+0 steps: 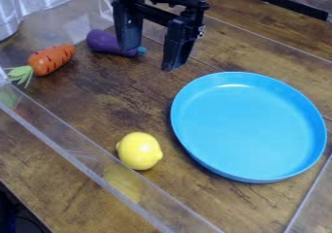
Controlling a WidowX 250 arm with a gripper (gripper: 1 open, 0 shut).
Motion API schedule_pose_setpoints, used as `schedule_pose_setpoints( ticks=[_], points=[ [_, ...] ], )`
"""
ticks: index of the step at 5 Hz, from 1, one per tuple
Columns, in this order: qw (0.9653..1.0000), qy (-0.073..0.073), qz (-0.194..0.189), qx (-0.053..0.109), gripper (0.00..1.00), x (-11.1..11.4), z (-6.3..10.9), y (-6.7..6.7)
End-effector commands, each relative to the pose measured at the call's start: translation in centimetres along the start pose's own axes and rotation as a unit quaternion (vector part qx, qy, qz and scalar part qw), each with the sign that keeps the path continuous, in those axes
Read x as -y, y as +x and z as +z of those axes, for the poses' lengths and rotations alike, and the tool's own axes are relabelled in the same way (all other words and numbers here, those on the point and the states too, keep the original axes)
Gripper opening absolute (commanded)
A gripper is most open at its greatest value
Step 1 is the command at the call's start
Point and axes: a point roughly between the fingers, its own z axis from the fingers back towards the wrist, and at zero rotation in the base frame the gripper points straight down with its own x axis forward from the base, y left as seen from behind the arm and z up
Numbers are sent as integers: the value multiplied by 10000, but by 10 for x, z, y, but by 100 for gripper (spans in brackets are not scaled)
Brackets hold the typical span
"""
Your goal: Put the lemon on the blue tray
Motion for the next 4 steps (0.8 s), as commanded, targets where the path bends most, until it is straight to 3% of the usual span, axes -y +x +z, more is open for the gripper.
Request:
schedule_pose_setpoints(
  ticks=[1,2,4],
  points=[
    [9994,34,-330,-49,100,3,-9,-1],
    [9959,91,-900,-79,100,6,-20,-5],
    [9741,276,-2244,-51,100,13,-61,-15]
  ],
)
